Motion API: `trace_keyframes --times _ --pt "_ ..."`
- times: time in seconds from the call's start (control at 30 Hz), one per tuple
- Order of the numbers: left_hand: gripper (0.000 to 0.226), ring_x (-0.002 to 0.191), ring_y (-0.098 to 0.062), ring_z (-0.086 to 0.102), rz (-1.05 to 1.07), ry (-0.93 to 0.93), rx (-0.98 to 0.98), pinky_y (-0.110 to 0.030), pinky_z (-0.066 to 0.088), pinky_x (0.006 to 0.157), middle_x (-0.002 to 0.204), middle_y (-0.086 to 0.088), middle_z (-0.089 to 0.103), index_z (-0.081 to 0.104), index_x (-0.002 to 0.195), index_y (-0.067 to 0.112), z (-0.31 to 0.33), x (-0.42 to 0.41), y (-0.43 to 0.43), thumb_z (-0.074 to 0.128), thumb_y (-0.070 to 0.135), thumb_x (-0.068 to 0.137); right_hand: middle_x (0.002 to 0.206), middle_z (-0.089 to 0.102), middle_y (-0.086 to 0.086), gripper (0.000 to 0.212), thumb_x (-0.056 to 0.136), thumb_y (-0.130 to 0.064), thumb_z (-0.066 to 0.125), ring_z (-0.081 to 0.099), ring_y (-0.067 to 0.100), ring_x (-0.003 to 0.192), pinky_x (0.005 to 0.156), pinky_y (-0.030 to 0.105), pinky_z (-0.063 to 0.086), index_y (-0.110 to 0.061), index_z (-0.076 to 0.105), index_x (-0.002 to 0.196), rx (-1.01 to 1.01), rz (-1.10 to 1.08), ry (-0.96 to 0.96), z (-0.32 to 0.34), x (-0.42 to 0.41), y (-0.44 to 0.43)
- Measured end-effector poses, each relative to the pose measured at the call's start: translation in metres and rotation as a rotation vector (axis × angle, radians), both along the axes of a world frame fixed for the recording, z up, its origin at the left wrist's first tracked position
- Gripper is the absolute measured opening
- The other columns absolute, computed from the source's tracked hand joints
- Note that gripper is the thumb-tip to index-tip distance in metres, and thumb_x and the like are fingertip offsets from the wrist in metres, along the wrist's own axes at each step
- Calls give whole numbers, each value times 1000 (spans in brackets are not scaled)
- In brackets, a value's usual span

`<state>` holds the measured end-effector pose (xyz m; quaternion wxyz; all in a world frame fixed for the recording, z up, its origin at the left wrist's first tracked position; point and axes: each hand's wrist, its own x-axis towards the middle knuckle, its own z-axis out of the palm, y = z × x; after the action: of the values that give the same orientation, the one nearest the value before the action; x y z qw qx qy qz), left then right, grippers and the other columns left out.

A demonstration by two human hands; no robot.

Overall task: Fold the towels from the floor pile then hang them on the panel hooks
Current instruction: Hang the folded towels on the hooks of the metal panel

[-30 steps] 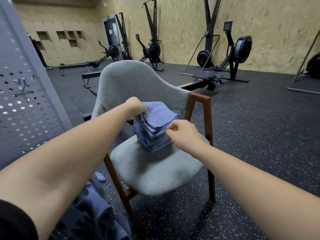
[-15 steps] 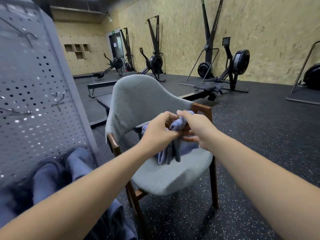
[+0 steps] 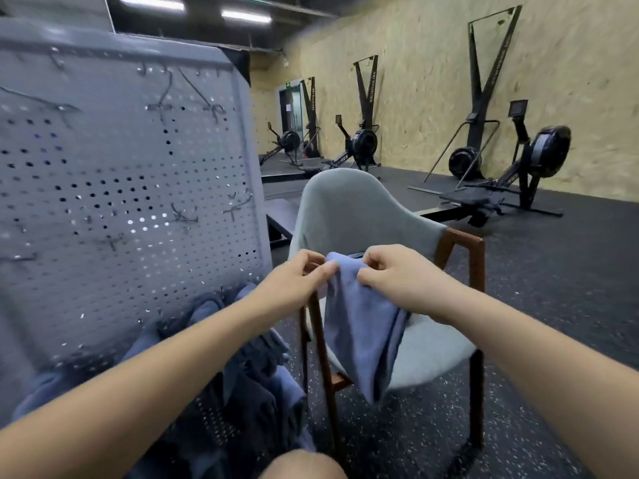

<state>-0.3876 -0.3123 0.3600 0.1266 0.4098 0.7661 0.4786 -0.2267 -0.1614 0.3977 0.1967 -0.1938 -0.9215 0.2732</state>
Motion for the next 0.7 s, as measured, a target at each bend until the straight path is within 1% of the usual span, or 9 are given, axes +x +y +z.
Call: trace_keyframes --times 0.07,0.13,0.2,0.27,0.33,0.43,0.5,0.6,0.7 --pt "52 104 -9 72 7 -87 -4 -38 54 107 105 15 78 74 104 30 3 -9 -19 61 78 90 82 71 -2 17 91 -30 62 64 18 81 68 37 50 -17 67 83 47 17 6 16 -7 -18" --pt "53 94 -16 68 -8 -175 72 -38 51 100 98 5 75 71 93 18 10 -18 -37 66 71 93 85 73 -2 17 92 -30 63 67 19 86 74 36 53 -17 69 84 74 36 28 28 -15 -31" --pt "53 94 -21 62 -56 -291 175 -38 48 92 101 -7 70 71 104 9 23 -25 -52 72 61 95 85 73 -2 17 91 -31 64 68 20 88 76 35 54 -16 70 84 87 43 57 38 -24 -40" --pt "47 98 -24 64 -104 -401 246 -35 49 89 108 -12 73 72 117 7 40 -31 -65 71 50 99 85 74 -1 18 92 -30 64 68 20 88 72 33 51 -15 71 84 104 49 80 48 -32 -48" --pt "43 96 -24 66 -101 -425 263 -35 50 85 111 -14 75 72 125 2 60 -37 -71 70 39 102 86 74 1 20 93 -30 64 68 21 86 69 32 49 -13 72 86 126 49 100 60 -43 -54" --pt "20 76 -12 64 -45 -296 237 -25 46 69 94 -2 76 76 116 11 93 -48 -76 74 24 101 86 73 2 20 93 -30 63 65 22 83 62 30 44 -13 72 89 150 37 153 81 -61 -60" --pt "14 68 -7 61 13 -182 223 -22 43 62 87 3 74 75 112 16 117 -54 -77 76 20 99 84 71 -3 15 92 -30 64 63 20 85 64 30 43 -17 71 90 167 34 220 93 -72 -62" --pt "26 72 -7 62 111 -2 198 -23 46 62 99 2 77 71 118 16 155 -64 -76 82 20 95 83 63 -9 16 95 -27 65 58 19 89 71 29 34 -20 73 107 200 36 305 116 -86 -64" --pt "35 81 -12 65 190 135 164 -25 50 63 107 -5 76 68 124 18 182 -82 -70 84 20 93 86 63 -7 20 96 -28 65 58 21 92 73 28 34 -24 74 113 269 24 335 137 -104 -65"
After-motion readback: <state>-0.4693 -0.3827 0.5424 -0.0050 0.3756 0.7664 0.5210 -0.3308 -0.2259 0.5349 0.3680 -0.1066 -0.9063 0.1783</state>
